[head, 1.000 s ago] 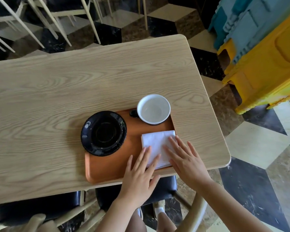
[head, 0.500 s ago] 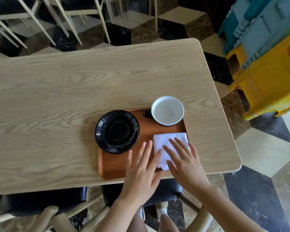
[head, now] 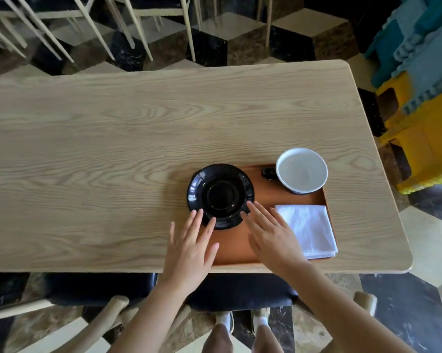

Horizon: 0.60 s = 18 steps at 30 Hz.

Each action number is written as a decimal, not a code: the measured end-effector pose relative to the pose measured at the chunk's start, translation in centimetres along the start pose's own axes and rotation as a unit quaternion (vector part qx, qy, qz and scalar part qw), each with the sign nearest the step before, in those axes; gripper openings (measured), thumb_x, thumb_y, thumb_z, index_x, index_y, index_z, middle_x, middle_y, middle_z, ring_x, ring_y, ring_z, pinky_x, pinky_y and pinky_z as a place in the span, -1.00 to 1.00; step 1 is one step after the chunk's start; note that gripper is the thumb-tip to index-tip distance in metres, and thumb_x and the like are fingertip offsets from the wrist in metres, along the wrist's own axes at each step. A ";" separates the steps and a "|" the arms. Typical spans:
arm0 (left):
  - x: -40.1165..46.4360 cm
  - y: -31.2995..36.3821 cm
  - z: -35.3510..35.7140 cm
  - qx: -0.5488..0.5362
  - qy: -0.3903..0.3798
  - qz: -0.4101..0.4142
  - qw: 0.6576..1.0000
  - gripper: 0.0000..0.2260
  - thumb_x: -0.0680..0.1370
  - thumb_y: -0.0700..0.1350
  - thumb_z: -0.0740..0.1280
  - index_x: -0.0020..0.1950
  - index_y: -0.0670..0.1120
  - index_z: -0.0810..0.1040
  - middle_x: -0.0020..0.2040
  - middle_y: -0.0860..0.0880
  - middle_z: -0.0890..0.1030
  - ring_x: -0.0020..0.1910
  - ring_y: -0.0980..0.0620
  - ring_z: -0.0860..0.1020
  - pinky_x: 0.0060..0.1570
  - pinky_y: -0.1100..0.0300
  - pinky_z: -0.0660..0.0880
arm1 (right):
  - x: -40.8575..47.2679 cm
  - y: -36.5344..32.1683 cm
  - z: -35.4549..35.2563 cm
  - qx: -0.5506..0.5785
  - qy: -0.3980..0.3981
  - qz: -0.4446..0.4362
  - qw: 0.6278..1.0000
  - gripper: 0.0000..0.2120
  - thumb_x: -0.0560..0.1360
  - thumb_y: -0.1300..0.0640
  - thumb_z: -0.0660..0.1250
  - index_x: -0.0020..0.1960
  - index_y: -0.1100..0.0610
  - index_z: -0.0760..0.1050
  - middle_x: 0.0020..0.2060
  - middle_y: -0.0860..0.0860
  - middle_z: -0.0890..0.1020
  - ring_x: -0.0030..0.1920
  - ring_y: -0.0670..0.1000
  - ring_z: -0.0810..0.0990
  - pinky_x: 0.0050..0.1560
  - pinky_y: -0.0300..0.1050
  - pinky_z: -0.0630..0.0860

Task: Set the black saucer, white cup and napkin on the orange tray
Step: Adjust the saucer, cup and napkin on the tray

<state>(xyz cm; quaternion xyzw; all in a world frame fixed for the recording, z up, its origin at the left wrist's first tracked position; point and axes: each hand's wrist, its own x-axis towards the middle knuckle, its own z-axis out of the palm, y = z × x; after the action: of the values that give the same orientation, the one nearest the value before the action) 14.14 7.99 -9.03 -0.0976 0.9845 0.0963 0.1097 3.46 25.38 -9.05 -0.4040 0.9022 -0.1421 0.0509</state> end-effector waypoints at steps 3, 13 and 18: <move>-0.5 -0.1 0.3 -0.008 0.003 0.010 1.000 -0.52 0.55 0.11 0.02 0.42 -0.03 0.33 0.45 -0.16 0.33 0.44 -0.11 0.24 0.29 -0.29 0.24 | -0.4 -0.1 0.2 0.002 0.009 -0.006 1.000 -0.57 0.34 0.27 0.44 0.21 0.22 0.50 0.23 0.20 0.54 0.25 0.18 0.48 0.19 0.22 0.44; -2.5 -0.7 1.4 -0.019 0.008 0.043 0.999 -0.52 0.56 0.12 0.04 0.44 -0.01 0.27 0.47 -0.14 0.28 0.47 -0.08 0.16 0.32 -0.25 0.19 | -2.9 -0.6 0.9 -0.002 -0.012 -0.008 1.000 -0.54 0.41 0.20 0.38 0.29 0.18 0.41 0.32 0.16 0.46 0.35 0.13 0.37 0.30 0.17 0.33; -2.5 -0.7 1.3 -0.017 0.010 0.045 0.999 -0.52 0.55 0.12 0.04 0.44 -0.02 0.29 0.47 -0.15 0.29 0.46 -0.10 0.18 0.32 -0.27 0.19 | -2.9 -0.9 1.0 -0.002 -0.018 0.001 1.000 -0.54 0.42 0.20 0.37 0.30 0.19 0.40 0.32 0.18 0.45 0.36 0.14 0.35 0.31 0.19 0.31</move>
<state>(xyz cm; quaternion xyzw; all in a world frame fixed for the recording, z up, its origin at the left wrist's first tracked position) 16.96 7.99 -9.82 -0.0560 0.9871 0.1172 0.0936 6.23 26.79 -9.78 -0.4055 0.9020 -0.1324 0.0665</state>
